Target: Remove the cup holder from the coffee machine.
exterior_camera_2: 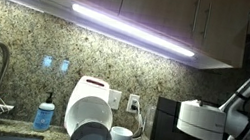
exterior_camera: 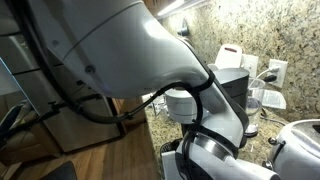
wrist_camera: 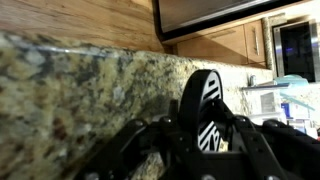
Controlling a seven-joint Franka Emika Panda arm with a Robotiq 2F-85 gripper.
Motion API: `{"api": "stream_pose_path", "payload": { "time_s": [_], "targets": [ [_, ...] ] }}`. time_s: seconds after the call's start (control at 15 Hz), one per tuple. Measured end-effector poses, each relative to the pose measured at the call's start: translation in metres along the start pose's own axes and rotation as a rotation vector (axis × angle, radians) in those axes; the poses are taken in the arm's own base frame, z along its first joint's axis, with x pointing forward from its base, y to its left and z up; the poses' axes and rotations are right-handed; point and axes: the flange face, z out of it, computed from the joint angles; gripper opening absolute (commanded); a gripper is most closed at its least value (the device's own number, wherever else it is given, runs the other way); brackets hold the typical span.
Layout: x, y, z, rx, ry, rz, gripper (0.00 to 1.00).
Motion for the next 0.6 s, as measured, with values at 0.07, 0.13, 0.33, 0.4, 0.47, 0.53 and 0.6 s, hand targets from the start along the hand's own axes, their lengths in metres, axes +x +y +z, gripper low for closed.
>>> {"api": "stream_pose_path", "payload": {
  "time_s": [0.07, 0.13, 0.33, 0.4, 0.47, 0.53, 0.6],
  "targets": [
    [-0.0019, 0.0033, 0.0002, -0.009, 0.003, 0.007, 0.14],
    [-0.0039, 0.0071, -0.0001, -0.019, 0.009, 0.014, 0.14],
    [-0.0059, 0.0098, -0.0009, -0.023, 0.012, 0.021, 0.14],
    [-0.0059, 0.0099, -0.0011, -0.023, 0.012, 0.021, 0.14],
    [-0.0059, 0.0100, -0.0012, -0.023, 0.012, 0.022, 0.14],
    [-0.0060, 0.0100, -0.0012, -0.023, 0.012, 0.022, 0.14],
    [-0.0060, 0.0100, -0.0012, -0.024, 0.012, 0.022, 0.14]
  ]
}}
